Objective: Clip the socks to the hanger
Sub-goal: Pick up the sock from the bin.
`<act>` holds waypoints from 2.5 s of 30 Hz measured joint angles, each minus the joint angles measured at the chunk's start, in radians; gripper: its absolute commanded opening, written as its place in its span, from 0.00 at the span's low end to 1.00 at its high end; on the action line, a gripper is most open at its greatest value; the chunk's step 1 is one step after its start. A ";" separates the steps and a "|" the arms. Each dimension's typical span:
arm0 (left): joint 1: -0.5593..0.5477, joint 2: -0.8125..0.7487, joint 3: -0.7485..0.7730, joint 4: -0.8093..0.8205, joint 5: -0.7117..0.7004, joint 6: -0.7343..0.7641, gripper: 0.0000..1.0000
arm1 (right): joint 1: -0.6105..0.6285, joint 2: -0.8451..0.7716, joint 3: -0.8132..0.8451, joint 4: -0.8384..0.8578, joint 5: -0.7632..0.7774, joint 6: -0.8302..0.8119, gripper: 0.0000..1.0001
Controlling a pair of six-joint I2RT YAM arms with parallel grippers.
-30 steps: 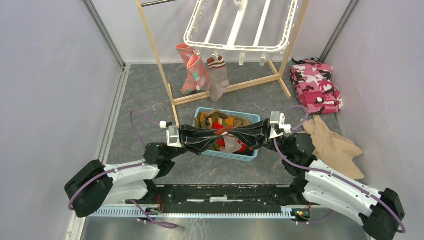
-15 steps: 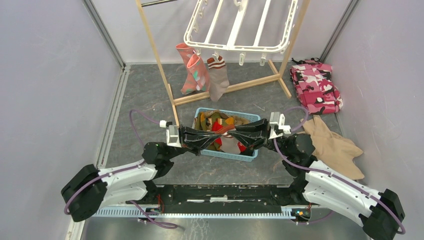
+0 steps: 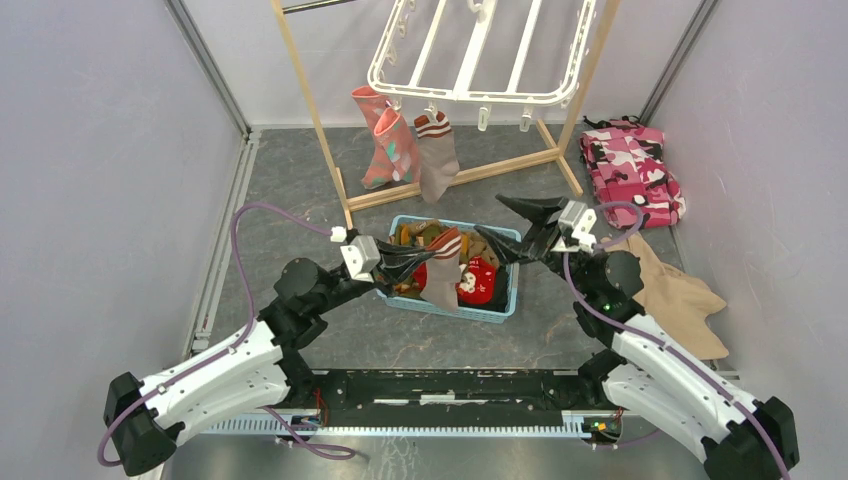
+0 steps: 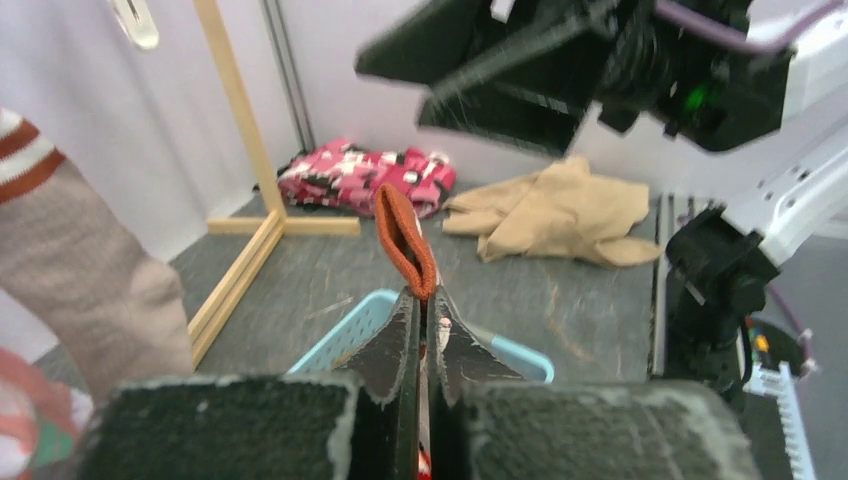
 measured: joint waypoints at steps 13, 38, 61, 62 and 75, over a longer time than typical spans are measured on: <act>0.000 -0.025 0.008 -0.185 -0.028 0.094 0.02 | -0.053 0.399 0.168 0.371 0.069 0.085 0.71; 0.000 -0.039 0.002 -0.185 -0.031 0.126 0.02 | -0.131 0.655 0.349 0.526 0.235 0.092 0.73; 0.000 -0.036 0.002 -0.193 -0.031 0.126 0.02 | -0.164 0.739 0.449 0.492 0.233 0.143 0.63; 0.000 -0.036 0.002 -0.195 -0.031 0.126 0.02 | -0.166 0.742 0.449 0.495 0.233 0.145 0.62; 0.000 -0.036 0.003 -0.199 -0.027 0.126 0.02 | -0.180 0.746 0.449 0.550 0.208 0.187 0.52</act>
